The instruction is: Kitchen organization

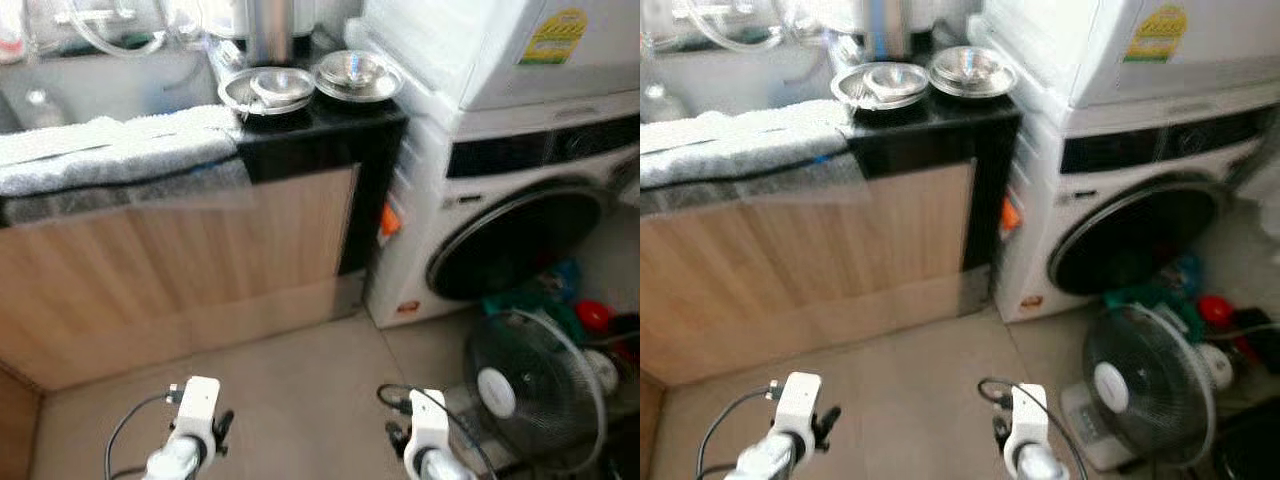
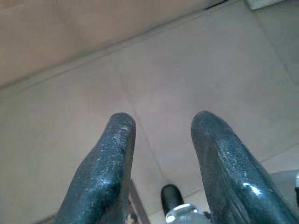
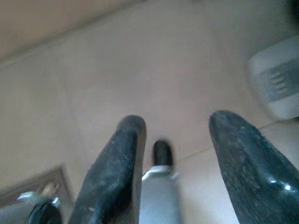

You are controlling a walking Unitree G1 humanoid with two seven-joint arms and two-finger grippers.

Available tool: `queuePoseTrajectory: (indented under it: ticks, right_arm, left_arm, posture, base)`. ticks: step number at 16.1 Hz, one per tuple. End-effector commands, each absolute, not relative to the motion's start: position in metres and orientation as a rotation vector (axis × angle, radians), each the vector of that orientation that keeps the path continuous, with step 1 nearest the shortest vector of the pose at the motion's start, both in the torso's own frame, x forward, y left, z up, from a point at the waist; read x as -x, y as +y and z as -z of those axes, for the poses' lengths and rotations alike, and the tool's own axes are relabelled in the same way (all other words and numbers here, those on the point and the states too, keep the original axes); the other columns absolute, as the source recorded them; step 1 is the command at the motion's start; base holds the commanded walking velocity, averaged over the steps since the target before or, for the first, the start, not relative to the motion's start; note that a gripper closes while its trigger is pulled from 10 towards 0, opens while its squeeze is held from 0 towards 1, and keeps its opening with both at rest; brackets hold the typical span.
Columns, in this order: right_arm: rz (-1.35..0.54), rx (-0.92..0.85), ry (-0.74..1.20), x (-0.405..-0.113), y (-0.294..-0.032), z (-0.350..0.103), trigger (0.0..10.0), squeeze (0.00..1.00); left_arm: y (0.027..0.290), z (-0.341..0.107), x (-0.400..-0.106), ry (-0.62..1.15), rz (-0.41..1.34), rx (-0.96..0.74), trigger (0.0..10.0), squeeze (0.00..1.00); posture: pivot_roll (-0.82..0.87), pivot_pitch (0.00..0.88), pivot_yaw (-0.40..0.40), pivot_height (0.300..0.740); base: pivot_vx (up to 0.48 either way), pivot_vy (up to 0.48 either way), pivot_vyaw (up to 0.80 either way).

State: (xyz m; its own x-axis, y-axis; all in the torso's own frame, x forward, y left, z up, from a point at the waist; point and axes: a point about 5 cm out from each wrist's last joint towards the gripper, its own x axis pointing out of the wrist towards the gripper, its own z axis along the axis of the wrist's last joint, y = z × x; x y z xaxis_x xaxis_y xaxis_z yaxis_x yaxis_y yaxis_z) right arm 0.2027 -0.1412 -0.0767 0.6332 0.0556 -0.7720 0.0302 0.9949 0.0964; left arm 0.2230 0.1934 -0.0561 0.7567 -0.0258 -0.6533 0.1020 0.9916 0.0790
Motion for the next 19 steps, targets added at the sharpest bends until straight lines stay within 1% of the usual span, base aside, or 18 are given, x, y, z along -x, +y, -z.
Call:
queuePoseTrajectory:
  ticks: [1,15,19]
  right_arm:
    - [-0.024,-0.120,0.907,-0.1969,-0.1344,0.0799,10.0,0.00]
    - [-0.021,-0.121,0.903,-0.1988,-0.1348,0.0790,10.0,0.00]
    - [-0.024,-0.121,0.891,-0.1999,-0.1349,0.0782,10.0,0.00]
  left_arm:
    - [0.1968,0.0595,-0.2169,0.732,0.066,-0.116,10.0,0.00]
    - [0.1951,0.0586,-0.2182,0.721,0.077,-0.096,10.0,0.00]
    - [0.1959,0.0596,-0.2167,0.731,0.075,-0.097,10.0,0.00]
  posture:
    - [-0.02,0.060,-0.022,0.740]
    - [-0.02,0.075,-0.024,0.740]
    - [-0.02,0.078,-0.026,0.740]
  base:
    - [0.000,0.000,-0.64]
    - [0.000,0.000,-0.64]
    - [0.000,0.000,0.00]
